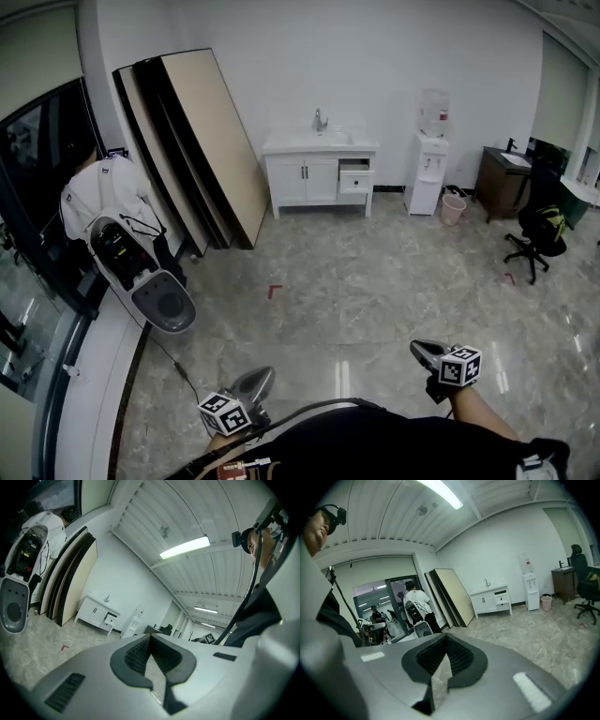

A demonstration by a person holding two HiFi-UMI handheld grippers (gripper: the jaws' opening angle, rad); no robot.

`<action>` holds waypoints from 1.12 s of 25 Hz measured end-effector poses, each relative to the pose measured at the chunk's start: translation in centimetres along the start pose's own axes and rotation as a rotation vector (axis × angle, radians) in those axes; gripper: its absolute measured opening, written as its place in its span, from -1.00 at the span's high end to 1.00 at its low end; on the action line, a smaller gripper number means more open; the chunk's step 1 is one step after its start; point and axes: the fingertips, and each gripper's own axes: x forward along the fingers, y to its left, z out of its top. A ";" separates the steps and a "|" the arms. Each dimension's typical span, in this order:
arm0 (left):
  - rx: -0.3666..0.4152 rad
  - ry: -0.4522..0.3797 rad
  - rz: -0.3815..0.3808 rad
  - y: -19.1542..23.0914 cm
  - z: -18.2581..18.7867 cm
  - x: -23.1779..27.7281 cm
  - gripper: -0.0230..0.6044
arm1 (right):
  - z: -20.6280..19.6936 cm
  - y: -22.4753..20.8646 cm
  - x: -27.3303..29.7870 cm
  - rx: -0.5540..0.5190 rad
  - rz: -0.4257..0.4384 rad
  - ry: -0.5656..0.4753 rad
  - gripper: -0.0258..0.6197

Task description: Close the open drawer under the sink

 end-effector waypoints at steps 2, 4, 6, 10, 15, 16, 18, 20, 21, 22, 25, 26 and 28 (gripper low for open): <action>-0.011 0.006 0.017 1.3 0.2 1.0 0.93 | 0.9 -1.3 1.8 0.010 0.007 0.001 0.92; -0.011 0.005 0.038 2.5 0.7 2.4 0.93 | 2.3 -2.5 4.0 0.001 0.037 0.001 0.92; 0.001 -0.009 0.063 3.3 1.5 4.6 0.93 | 4.0 -4.3 6.1 -0.019 0.079 0.003 0.92; 0.006 -0.071 0.103 3.5 3.8 10.6 0.93 | 8.0 -9.4 9.3 -0.039 0.136 0.023 0.92; 0.036 -0.112 0.150 3.9 5.9 17.1 0.93 | 13.6 -14.9 12.8 -0.087 0.208 0.016 0.92; 0.030 -0.119 0.158 4.1 6.0 18.2 0.93 | 14.5 -15.9 13.4 -0.090 0.217 0.015 0.92; 0.023 -0.119 0.167 4.1 6.0 20.5 0.93 | 15.7 -17.9 14.3 -0.089 0.232 0.016 0.92; 0.024 -0.110 0.176 4.1 6.0 22.6 0.93 | 16.4 -19.8 15.2 -0.081 0.241 0.019 0.92; 0.023 -0.108 0.178 4.4 6.0 23.5 0.93 | 16.6 -20.8 15.8 -0.074 0.242 0.020 0.92; 0.021 -0.106 0.178 4.7 6.1 24.3 0.93 | 16.7 -21.6 16.4 -0.064 0.240 0.022 0.92; 0.023 -0.084 0.182 6.1 6.6 25.5 0.93 | 16.5 -23.1 18.1 -0.033 0.229 0.033 0.92; 0.024 -0.075 0.186 6.8 6.7 25.8 0.93 | 16.5 -23.5 18.7 -0.028 0.225 0.038 0.92; 0.014 -0.072 0.186 8.6 6.9 26.5 0.93 | 16.6 -24.3 19.9 -0.023 0.213 0.045 0.92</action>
